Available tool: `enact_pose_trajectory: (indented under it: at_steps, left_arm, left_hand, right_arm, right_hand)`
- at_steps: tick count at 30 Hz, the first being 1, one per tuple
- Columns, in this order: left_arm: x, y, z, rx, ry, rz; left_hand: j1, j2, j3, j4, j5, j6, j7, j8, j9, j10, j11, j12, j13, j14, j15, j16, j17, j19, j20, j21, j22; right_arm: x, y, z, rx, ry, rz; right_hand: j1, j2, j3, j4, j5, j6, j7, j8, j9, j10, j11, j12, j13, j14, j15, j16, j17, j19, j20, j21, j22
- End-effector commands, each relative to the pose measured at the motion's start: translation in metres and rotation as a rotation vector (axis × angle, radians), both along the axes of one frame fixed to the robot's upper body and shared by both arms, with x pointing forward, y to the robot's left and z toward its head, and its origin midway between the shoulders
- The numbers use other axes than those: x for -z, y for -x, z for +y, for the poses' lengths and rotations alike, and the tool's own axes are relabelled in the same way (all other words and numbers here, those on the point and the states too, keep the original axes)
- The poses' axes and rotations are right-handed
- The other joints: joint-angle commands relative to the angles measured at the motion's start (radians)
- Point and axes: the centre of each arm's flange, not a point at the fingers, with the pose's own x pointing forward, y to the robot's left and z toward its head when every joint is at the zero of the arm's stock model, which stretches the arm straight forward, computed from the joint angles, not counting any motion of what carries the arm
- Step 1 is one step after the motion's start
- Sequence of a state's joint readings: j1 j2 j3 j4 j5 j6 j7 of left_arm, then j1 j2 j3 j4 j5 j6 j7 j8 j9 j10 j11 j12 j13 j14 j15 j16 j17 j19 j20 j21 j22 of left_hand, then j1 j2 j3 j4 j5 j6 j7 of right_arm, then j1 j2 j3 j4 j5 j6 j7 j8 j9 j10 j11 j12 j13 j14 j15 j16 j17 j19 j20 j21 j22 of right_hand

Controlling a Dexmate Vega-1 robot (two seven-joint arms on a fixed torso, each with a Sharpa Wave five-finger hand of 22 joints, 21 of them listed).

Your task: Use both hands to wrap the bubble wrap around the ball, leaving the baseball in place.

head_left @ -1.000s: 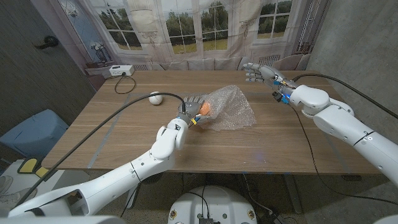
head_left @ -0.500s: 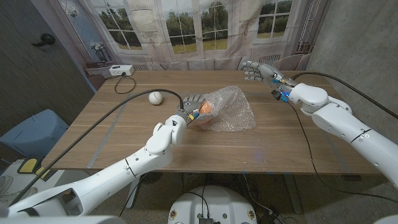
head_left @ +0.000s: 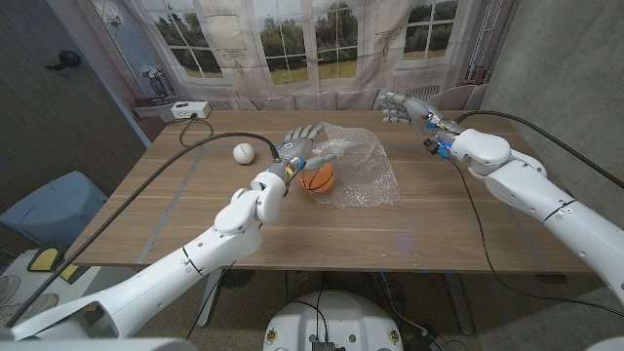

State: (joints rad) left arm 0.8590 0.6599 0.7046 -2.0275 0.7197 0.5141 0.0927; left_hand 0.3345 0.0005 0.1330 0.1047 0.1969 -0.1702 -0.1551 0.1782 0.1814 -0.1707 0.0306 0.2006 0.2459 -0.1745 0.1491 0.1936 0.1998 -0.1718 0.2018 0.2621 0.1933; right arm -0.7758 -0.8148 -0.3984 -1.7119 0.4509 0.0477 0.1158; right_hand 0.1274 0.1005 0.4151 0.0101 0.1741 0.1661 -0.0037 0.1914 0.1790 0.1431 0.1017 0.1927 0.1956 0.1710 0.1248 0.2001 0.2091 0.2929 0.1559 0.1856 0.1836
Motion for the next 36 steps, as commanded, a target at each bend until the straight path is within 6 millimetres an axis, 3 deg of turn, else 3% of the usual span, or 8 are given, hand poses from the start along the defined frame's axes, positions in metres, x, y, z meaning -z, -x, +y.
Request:
enact_pose_trajectory:
  at_steps: [1, 23, 33, 36]
  left_arm:
    - [-0.029, 0.014, 0.018, 0.085, 0.120, -0.099]
    - [-0.048, 0.020, 0.031, 0.177, 0.150, -0.105]
    - [-0.053, 0.027, 0.042, 0.253, 0.251, -0.111]
    - [-0.055, 0.028, 0.047, 0.296, 0.297, -0.096]
  left_hand:
    - [0.000, -0.007, -0.001, -0.006, 0.004, -0.123, 0.001, 0.010, 0.002, -0.085, 0.009, 0.006, 0.001, -0.102, 0.009, 0.005, 0.003, -0.182, 0.007, 0.007, 0.003]
    - [0.016, -0.010, 0.000, -0.022, 0.008, -0.117, -0.002, 0.014, 0.001, -0.078, 0.015, 0.014, -0.005, -0.092, 0.008, 0.008, -0.001, -0.129, 0.003, 0.022, 0.004]
    - [0.021, -0.009, 0.000, -0.027, 0.009, -0.097, -0.002, 0.021, 0.000, -0.066, 0.014, 0.019, -0.009, -0.090, 0.005, 0.008, -0.002, -0.109, 0.005, 0.027, 0.003]
    - [0.022, -0.008, 0.001, -0.028, 0.009, -0.092, -0.005, 0.023, 0.000, -0.062, 0.015, 0.021, -0.010, -0.087, 0.006, 0.008, -0.003, -0.102, 0.005, 0.028, 0.003]
  right_arm:
    - [-0.003, -0.005, 0.004, 0.008, -0.031, -0.042]
    - [-0.003, 0.002, 0.013, 0.001, -0.048, -0.106]
    - [-0.010, 0.005, 0.018, -0.038, -0.053, -0.203]
    - [-0.012, 0.004, 0.020, -0.060, -0.060, -0.226]
  right_hand:
    - [-0.005, -0.004, -0.007, 0.003, 0.004, 0.006, -0.006, 0.001, 0.004, 0.011, -0.006, 0.007, 0.002, -0.010, 0.000, 0.000, 0.000, -0.007, 0.004, 0.003, 0.002]
    - [-0.015, -0.012, -0.015, 0.007, 0.008, 0.002, -0.018, -0.002, 0.003, 0.013, -0.011, 0.007, 0.002, -0.008, -0.005, 0.001, -0.003, -0.013, 0.006, 0.007, 0.002]
    - [-0.016, -0.027, -0.021, 0.001, 0.010, 0.012, -0.022, 0.001, 0.003, 0.017, -0.017, 0.007, 0.001, -0.042, -0.037, -0.012, -0.011, -0.050, -0.014, 0.000, 0.001]
    - [-0.018, -0.035, -0.026, -0.001, 0.010, 0.014, -0.020, 0.001, 0.003, 0.019, -0.014, 0.008, 0.000, -0.052, -0.040, -0.015, -0.013, -0.060, -0.008, 0.000, 0.000]
